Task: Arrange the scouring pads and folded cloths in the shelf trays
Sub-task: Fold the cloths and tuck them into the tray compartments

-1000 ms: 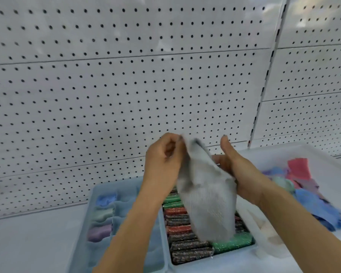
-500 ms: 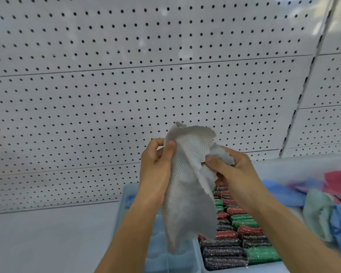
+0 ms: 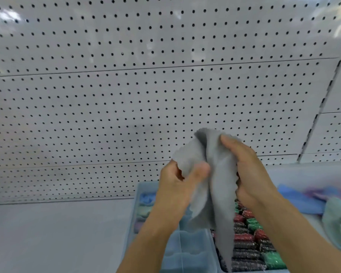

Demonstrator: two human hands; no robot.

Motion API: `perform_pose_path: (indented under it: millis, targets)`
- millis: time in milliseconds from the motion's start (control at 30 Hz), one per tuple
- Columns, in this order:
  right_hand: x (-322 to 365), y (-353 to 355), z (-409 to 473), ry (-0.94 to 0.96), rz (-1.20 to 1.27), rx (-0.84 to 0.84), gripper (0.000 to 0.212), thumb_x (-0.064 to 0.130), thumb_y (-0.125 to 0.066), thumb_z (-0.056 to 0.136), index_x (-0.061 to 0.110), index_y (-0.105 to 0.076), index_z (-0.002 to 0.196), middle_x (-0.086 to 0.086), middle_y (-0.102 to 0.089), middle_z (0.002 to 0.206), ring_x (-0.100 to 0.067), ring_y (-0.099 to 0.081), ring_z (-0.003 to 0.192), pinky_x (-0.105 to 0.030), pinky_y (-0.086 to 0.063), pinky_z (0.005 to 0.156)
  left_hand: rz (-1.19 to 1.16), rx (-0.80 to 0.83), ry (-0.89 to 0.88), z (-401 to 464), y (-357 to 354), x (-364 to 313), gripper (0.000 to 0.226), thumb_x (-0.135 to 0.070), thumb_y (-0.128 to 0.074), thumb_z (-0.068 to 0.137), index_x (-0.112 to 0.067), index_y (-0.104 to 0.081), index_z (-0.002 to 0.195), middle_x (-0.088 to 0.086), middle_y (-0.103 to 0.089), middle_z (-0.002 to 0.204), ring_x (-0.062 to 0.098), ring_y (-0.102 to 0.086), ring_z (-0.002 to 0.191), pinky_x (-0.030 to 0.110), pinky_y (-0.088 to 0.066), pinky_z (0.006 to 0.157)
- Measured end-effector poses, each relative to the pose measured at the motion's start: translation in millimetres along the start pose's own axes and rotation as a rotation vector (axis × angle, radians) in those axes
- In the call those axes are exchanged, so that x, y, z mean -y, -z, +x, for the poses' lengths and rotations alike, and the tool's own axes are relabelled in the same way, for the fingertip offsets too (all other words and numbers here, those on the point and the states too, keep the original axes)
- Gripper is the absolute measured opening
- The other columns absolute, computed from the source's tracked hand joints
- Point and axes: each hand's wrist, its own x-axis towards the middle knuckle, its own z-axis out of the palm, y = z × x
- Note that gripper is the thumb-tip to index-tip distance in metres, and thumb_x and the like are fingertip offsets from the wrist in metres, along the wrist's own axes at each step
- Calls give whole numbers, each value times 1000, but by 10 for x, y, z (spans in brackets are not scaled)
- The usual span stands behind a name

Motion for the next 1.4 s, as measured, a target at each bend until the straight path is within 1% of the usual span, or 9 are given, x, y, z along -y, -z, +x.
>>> perform_pose_path:
  millis: [100,200,300,533,667,867,1033,1200,1400]
  targets:
    - [57,74,4,-9,53,-31,16,24,-57,90,19,-67,79,1,-65,74,-13,-60,68,-25,-46,58,-107,-207,-17,102,205,-57,35,-35,-66,90,-6,-53,75,8,-42,61,15,-37,51,23,-31,45]
    - [174,232,30,34,31,-67,17,25,-67,81,11,-69,90,-2,-72,80,-16,-67,69,-24,-53,54,-129,-297,-65,216,526,-148,29,-30,-70,86,-3,-60,83,12,-58,79,22,-54,73,34,-48,68]
    - [252,335,48,76,-39,-103,20,24,-73,67,12,-70,82,1,-73,72,-12,-68,61,-24,-54,50,-125,-282,-92,251,752,-212,15,-24,-74,75,-11,-71,84,9,-70,92,21,-65,90,36,-51,90]
    - [167,378,93,128,-187,-188,21,19,-78,67,5,-68,79,-6,-69,75,-23,-61,72,-37,-48,68,-8,-387,-121,256,857,-182,4,-17,-70,85,-19,-74,85,-6,-73,81,6,-65,78,31,-51,81]
    - [105,294,57,176,-235,-192,11,5,-68,84,10,-71,76,2,-71,65,-15,-62,62,-25,-52,55,155,-451,-163,233,728,-168,13,-19,-68,89,-27,-75,82,-10,-72,80,2,-59,69,27,-49,75]
    - [25,-100,-82,360,-371,-152,16,6,-75,79,20,-74,72,3,-72,66,-14,-63,53,-24,-54,52,127,-314,-176,99,93,-227,10,-8,-73,82,-17,-77,84,-2,-73,71,11,-60,57,23,-55,58]
    - [0,-207,-152,462,-472,-124,14,12,-72,83,24,-74,77,7,-72,68,-15,-67,64,-33,-58,63,44,-242,-171,94,-101,-218,8,-7,-75,81,-12,-77,87,8,-75,75,31,-72,73,35,-61,65]
    - [30,-198,-199,518,-523,-107,17,14,-70,85,29,-73,78,16,-71,71,-1,-66,68,-13,-50,66,58,-209,-194,60,-125,-219,11,-7,-70,86,-11,-78,94,5,-76,81,26,-74,79,29,-60,70]
    - [21,-165,-199,475,-502,-46,13,14,-74,81,26,-75,86,11,-73,78,-6,-69,75,-23,-55,69,-85,19,-154,-70,-153,-274,34,4,-42,96,-8,-73,105,9,-76,98,21,-72,97,28,-57,87]
